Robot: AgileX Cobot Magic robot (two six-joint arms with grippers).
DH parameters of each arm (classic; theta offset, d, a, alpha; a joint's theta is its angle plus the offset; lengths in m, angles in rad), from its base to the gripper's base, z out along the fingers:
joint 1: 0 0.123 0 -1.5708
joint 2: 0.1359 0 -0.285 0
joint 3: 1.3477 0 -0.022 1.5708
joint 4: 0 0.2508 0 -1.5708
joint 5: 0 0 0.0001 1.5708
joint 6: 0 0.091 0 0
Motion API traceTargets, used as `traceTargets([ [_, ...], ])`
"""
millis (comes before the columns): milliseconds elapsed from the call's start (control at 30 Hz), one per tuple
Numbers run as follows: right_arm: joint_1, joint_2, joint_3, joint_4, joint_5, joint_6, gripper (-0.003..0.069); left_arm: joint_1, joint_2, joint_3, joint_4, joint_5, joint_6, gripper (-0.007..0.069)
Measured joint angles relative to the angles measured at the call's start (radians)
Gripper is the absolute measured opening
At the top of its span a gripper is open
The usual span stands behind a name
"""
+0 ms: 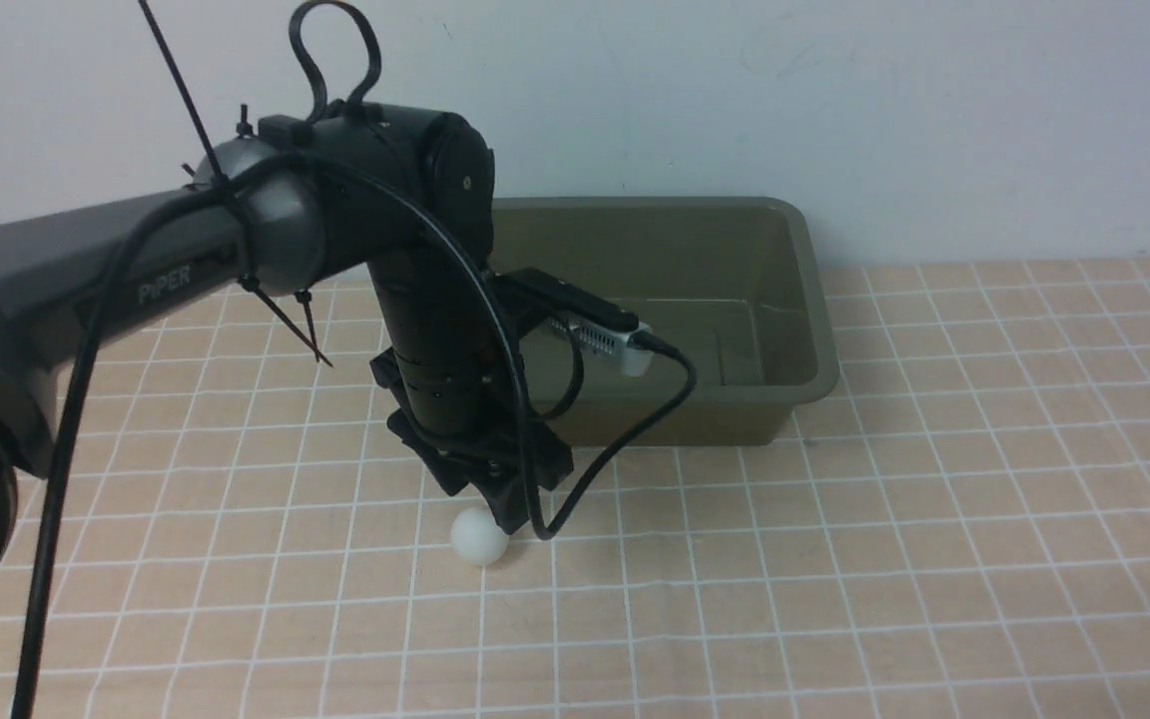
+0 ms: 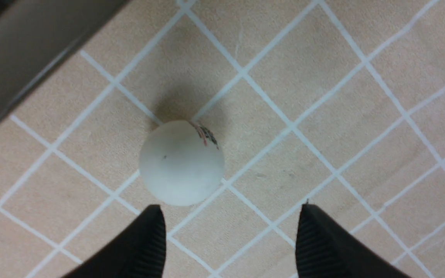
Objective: Put the table tennis balls into the box on the light coffee tablecloth.
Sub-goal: 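Reach for and grasp a ping pong ball on the table beside the basket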
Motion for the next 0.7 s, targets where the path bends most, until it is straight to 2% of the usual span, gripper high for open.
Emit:
traceTargets([
  [267, 0.000, 0.000, 0.000, 0.000, 0.000, 0.000, -0.0016, -0.008, 0.052, 0.001, 0.073, -0.015, -0.023, 0.0373],
  [700, 0.000, 0.000, 0.000, 0.000, 0.000, 0.000, -0.0016, -0.009, 0.105, 0.002, 0.077, -0.059, -0.029, 0.0373],
])
